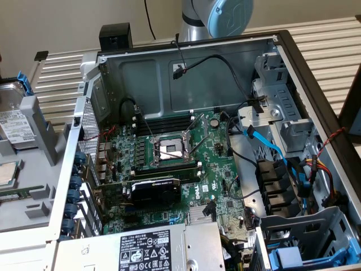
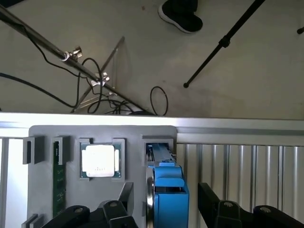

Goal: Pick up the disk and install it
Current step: 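Pick up the disk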

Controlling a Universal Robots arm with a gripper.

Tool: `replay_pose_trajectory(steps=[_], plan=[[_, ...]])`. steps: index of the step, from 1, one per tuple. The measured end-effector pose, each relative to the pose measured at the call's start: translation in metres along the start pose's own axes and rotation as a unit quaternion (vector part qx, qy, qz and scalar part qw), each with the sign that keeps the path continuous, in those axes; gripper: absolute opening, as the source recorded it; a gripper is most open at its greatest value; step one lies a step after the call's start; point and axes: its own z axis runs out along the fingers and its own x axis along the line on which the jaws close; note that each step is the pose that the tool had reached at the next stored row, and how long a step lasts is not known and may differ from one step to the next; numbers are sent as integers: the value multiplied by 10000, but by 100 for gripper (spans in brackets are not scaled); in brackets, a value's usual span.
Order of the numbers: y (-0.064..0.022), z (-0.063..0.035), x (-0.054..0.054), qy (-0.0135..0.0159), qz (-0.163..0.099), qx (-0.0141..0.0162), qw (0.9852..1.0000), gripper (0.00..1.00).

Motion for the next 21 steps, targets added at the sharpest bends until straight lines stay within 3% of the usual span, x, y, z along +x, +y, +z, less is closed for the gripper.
replay_pose_trajectory(steps=[7,12,15,21], plan=[[0,11,-9,10,1,24,10000,65],[0,16,-25,33,1,36,10000,65],[4,19,-26,38,0,54,10000,65],[20,46,-26,42,0,117,9999,65]])
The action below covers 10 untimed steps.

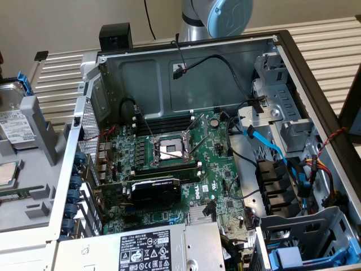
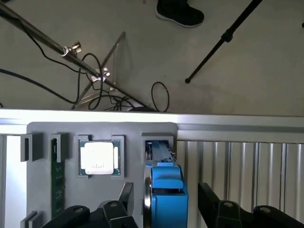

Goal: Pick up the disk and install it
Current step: 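Pick up the disk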

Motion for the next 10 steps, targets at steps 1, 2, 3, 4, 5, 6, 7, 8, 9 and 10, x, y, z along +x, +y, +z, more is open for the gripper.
replay_pose_trajectory(steps=[1,2,3,4,5,6,7,8,9,10], plan=[[1,1,0,0,0,4,10000,65],[1,3,0,0,0,5,10000,62],[2,3,0,0,0,6,10000,62],[3,4,0,0,0,5,10000,55],[3,4,0,0,0,5,10000,55],[4,4,0,0,0,5,10000,55],[4,5,0,0,0,5,10000,55],[4,6,0,0,0,5,10000,55],[4,7,0,0,0,6,10000,55],[5,7,0,0,0,6,10000,55]])
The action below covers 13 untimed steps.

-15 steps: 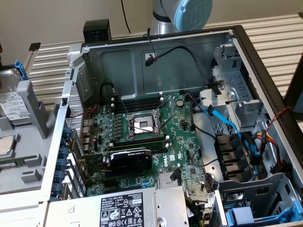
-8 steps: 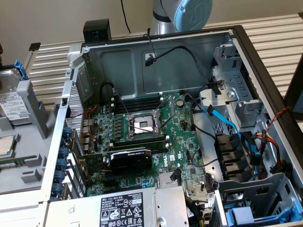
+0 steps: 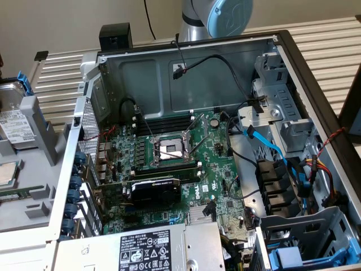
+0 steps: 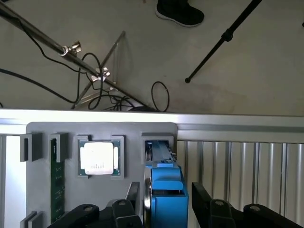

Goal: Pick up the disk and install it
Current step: 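Pick up the disk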

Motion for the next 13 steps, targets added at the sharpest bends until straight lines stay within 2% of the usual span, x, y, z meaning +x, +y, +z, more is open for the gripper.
replay_pose_trajectory(steps=[1,2,3,5,10,13], plan=[[0,1,0,0,0,3,10000,53],[0,1,0,0,0,5,10000,47],[0,1,1,1,0,6,10000,47],[2,2,0,0,0,9,10000,38],[8,3,1,0,0,25,10000,38],[11,3,15,-2,0,47,10000,38]])
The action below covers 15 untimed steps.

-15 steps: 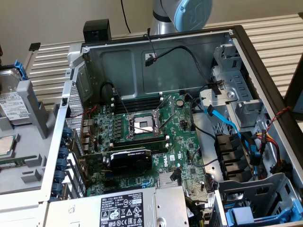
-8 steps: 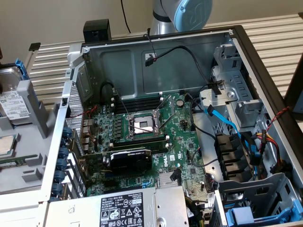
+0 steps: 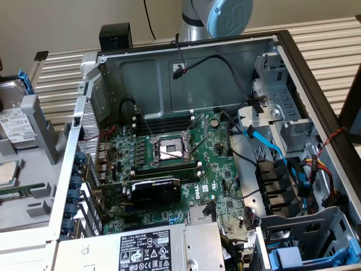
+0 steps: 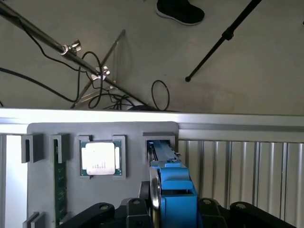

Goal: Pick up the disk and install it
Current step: 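Pick up the disk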

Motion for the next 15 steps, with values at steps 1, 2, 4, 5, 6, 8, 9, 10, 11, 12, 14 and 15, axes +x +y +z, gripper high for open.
replay_pose_trajectory(steps=[1,2,4,5,6,8,9,10,11,12,14,15], plan=[[1,0,7,-2,0,8,10000,38],[2,0,16,-4,0,15,10000,38],[3,0,37,-9,0,26,10000,38],[4,0,44,-11,0,31,10000,38],[5,0,50,-12,0,37,10000,38],[9,-1,60,-14,1,47,10000,38],[10,-1,66,-16,1,52,10000,38],[11,-1,73,-17,1,55,10000,38],[12,-1,79,-18,2,57,10000,38],[12,-1,82,-19,3,57,10000,38],[12,-1,83,-21,4,57,10000,38],[12,-1,85,-22,3,58,10000,38]])
